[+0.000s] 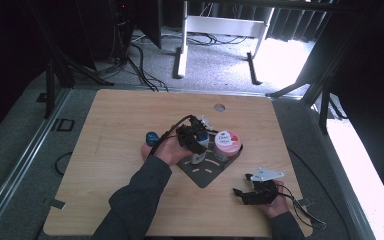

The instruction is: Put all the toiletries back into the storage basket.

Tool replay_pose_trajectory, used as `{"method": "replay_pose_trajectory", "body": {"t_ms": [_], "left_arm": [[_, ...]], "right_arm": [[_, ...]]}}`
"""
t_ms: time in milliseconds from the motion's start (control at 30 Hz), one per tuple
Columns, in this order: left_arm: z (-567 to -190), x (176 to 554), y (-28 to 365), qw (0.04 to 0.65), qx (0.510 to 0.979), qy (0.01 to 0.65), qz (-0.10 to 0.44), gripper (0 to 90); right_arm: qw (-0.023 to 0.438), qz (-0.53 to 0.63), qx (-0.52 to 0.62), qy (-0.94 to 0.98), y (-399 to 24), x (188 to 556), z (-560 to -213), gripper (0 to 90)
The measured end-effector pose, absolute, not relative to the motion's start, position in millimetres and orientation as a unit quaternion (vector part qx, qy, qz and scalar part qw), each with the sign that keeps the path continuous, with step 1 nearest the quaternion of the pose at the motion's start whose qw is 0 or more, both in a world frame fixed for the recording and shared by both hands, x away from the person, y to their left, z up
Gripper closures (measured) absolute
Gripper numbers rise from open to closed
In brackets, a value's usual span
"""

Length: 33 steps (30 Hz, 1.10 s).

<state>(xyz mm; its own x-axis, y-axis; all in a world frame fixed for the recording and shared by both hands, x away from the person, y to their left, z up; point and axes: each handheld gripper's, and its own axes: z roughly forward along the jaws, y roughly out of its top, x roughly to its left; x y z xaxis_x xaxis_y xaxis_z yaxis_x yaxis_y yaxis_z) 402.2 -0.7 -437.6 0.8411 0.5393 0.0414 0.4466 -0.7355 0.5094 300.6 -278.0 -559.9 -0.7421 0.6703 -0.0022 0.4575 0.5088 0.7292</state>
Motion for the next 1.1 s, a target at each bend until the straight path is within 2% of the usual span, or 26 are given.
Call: {"method": "replay_pose_trajectory", "body": {"t_ms": [633,1100], "left_arm": [[-445.0,417.9,-4.9,0.258,0.919,0.283,0.097,54.6],[-438.9,427.1,-13.6,0.267,0.914,0.28,0.12,54.7]], "right_arm": [[0.143,0.371,0.328,0.857,-277.9,300.7,-559.9,21.6],[0.142,0.371,0.325,0.858,-278.0,300.8,-559.9,21.6]]}}
